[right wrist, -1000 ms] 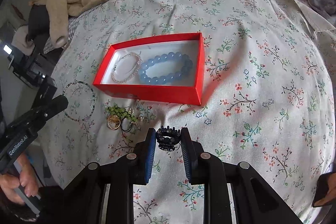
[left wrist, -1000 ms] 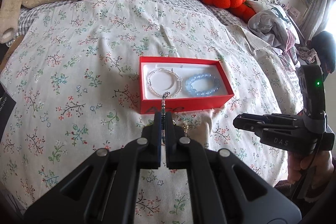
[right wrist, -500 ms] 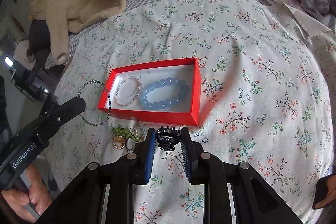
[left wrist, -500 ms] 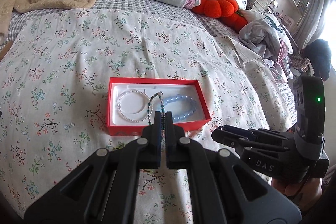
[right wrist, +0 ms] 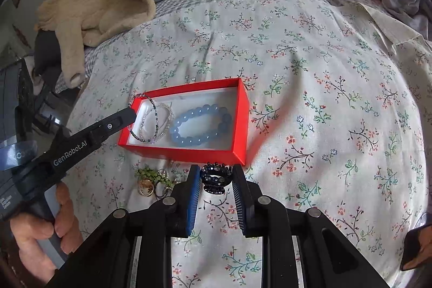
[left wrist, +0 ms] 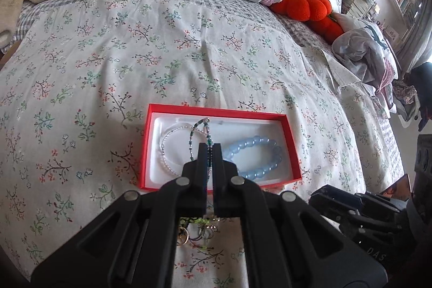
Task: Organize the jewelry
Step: 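Carry the green strand into the red box and release it while the right holds the clip, then lower the black claw clip onto the blue bracelet and open the right gripper, then grasp the gold rings with the left gripper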
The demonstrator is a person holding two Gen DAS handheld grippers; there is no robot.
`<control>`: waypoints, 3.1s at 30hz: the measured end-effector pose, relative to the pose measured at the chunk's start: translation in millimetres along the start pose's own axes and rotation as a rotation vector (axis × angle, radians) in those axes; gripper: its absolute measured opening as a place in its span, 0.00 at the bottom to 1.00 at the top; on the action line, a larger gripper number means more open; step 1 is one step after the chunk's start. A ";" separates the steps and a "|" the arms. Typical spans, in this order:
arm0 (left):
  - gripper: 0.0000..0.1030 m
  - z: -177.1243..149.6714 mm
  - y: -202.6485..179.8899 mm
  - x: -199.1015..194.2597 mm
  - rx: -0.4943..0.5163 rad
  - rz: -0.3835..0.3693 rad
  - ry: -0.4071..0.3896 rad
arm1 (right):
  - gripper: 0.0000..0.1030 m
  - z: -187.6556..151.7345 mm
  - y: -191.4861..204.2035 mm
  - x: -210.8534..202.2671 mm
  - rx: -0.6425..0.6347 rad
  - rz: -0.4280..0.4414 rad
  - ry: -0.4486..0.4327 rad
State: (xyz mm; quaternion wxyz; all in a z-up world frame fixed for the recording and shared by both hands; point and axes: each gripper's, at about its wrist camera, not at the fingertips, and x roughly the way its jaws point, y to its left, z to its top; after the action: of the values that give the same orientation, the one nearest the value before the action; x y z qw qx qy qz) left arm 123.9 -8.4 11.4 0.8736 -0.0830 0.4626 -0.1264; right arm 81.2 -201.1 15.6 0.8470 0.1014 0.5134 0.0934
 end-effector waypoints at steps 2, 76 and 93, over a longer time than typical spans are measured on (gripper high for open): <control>0.03 -0.4 4.1 2.3 0.012 0.029 0.004 | 0.24 0.9 0.3 0.7 0.000 0.001 0.001; 0.66 -77.0 41.2 11.9 0.159 0.104 0.279 | 0.66 -31.1 31.0 36.6 -0.124 -0.063 0.143; 0.35 -65.5 41.4 30.5 0.080 -0.009 0.312 | 0.67 -26.8 16.7 40.2 -0.092 -0.087 0.156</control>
State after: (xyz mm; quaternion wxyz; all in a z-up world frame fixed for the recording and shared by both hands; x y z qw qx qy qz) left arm 92.0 20.2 -60.0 0.7932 -0.0298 0.5868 -0.1599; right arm 74.8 -172.5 -26.2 0.8115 0.0322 0.5769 0.0876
